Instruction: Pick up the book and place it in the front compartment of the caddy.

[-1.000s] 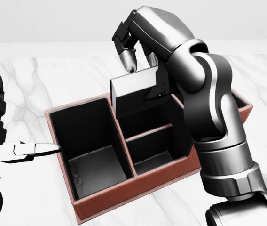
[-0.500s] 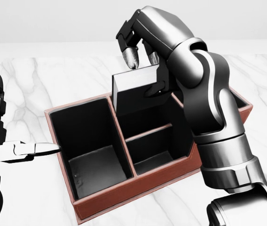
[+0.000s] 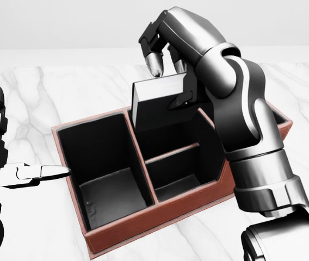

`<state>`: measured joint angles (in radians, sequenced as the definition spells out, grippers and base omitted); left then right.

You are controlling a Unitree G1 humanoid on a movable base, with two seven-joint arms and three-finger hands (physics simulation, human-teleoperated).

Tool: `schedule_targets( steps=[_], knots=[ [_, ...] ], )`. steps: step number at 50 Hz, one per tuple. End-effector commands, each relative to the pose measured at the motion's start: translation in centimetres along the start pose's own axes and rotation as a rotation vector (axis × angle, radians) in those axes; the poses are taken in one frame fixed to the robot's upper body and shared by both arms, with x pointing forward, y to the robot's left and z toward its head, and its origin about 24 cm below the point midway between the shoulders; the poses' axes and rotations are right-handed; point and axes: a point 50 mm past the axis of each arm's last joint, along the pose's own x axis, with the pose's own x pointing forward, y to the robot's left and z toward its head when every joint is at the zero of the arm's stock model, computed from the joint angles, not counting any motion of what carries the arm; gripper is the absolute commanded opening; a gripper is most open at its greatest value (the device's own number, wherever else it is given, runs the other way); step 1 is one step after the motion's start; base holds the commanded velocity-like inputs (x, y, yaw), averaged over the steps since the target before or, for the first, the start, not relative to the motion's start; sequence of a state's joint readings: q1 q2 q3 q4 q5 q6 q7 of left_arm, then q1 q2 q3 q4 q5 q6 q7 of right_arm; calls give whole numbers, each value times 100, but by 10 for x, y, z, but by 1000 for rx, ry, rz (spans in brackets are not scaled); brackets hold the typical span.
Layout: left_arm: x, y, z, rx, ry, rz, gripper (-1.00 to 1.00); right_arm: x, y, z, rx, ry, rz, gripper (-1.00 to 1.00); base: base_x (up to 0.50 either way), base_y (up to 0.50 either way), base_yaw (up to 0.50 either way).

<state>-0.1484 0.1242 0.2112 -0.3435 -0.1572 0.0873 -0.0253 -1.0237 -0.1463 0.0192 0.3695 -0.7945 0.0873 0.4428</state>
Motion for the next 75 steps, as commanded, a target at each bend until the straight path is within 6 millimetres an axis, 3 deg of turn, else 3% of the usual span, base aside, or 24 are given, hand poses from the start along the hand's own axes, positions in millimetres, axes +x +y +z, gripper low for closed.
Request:
schedule_targets(
  steps=[1,37,75],
  knots=[
    [0,0,0,1,0,1,100,5,1,-9,31,38,-33,-100,0,0,0],
    [1,1,1,2,-3,4,100,15,16,-30,76,133,-22,-100,0,0,0],
    [0,1,0,5,-1,3,100,22,14,-41,63,204,-20,-100,0,0,0]
  ],
)
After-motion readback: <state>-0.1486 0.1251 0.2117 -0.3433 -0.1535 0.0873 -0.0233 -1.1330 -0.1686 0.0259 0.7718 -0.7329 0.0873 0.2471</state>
